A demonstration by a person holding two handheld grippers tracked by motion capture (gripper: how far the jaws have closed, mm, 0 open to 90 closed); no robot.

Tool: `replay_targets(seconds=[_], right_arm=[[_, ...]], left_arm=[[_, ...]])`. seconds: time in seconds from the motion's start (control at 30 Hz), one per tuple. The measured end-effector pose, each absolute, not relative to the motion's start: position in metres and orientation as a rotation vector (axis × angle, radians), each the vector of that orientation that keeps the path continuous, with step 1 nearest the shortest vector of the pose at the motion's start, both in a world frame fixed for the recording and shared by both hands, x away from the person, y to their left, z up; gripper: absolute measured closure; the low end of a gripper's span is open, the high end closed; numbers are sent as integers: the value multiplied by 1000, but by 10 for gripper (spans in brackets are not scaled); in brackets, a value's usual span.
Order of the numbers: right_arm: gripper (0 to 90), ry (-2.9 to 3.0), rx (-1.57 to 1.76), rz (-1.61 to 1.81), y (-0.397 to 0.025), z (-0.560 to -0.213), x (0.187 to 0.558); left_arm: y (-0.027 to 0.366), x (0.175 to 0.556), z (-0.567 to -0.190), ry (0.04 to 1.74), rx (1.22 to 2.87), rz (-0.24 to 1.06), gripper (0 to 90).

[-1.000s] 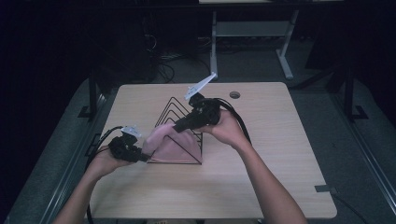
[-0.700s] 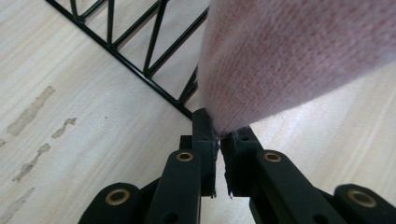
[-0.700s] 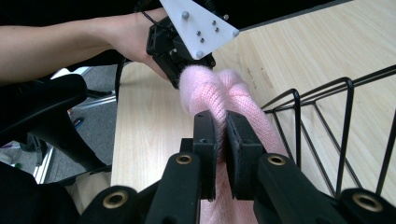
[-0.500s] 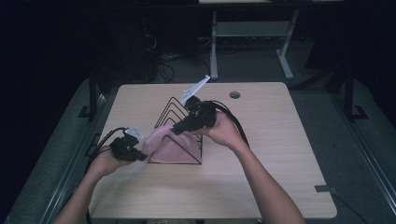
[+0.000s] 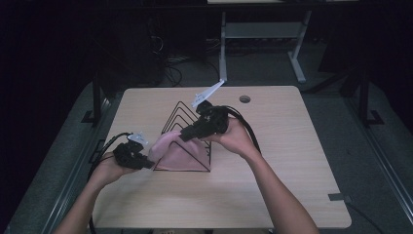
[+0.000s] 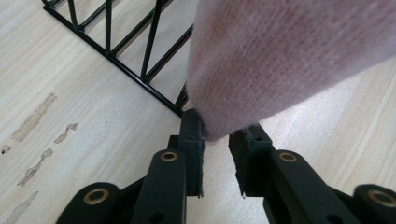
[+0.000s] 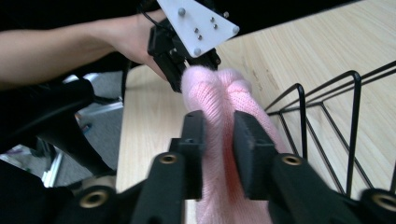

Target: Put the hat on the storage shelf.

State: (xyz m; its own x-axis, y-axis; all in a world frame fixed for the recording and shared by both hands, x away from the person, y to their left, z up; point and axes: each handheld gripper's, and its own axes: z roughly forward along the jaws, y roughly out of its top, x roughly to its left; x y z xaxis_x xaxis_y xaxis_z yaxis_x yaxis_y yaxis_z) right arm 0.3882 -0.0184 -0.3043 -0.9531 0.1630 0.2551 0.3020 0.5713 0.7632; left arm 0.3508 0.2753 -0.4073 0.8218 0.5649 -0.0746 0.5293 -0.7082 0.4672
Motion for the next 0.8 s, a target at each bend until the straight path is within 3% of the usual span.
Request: replay_targets(seconds=[0.4,0.8], right_arm=[[590,-2607,-439,-1415,-47,-296,387],[502,-2602,-593,-1418,-89,-299,387]], left_arm=[[277,349,-400,830,2480,109,624],[280,347,-395,830,2454,105,593]])
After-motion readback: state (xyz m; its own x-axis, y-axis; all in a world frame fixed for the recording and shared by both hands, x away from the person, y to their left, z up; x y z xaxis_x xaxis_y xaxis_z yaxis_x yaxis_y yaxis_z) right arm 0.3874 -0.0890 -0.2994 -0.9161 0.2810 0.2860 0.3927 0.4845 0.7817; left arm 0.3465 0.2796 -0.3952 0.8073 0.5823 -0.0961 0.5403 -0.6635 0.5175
